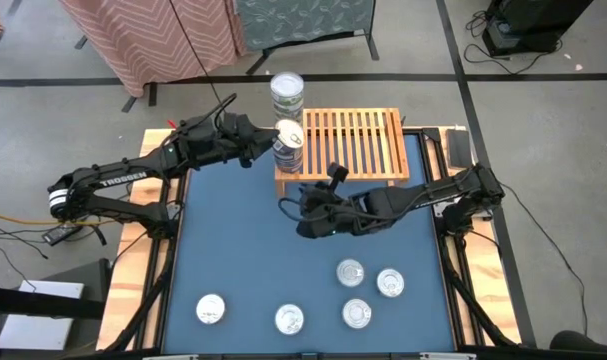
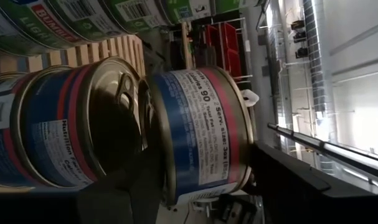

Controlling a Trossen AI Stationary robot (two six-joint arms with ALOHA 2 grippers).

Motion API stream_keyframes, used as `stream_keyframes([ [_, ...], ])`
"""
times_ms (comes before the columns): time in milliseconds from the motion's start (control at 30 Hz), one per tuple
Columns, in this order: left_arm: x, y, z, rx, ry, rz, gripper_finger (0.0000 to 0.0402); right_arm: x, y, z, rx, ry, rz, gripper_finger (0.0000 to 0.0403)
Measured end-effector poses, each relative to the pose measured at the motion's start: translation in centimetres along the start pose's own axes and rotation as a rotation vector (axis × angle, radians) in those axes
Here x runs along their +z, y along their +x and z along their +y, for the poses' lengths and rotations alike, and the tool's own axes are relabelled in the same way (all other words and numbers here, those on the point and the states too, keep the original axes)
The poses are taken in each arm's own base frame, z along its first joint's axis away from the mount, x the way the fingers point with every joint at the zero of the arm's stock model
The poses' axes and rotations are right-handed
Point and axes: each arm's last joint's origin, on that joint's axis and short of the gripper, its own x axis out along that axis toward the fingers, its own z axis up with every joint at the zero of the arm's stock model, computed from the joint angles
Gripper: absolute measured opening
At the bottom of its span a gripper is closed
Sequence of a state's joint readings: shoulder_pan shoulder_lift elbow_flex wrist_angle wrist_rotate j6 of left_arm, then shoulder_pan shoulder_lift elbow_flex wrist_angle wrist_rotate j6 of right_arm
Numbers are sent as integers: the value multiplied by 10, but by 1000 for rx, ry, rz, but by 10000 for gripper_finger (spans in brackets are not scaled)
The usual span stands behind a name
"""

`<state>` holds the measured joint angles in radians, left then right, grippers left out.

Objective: Stack canned seafood by type on shelf
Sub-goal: Stack the blue tuna can on top of the other blue tuna cans on the shelf

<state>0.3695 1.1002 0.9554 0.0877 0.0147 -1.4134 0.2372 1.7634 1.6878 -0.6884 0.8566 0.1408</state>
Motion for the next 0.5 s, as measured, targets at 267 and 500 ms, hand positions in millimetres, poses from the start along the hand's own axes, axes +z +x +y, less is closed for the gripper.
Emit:
stream_keyframes([
  [267,4,0,1,3,6,-4,234,18,6,-9,-18,-14,-100,78],
  [500,10,-1,2,0,41,14,234,34,16,-22,-60,-32,-205,78],
])
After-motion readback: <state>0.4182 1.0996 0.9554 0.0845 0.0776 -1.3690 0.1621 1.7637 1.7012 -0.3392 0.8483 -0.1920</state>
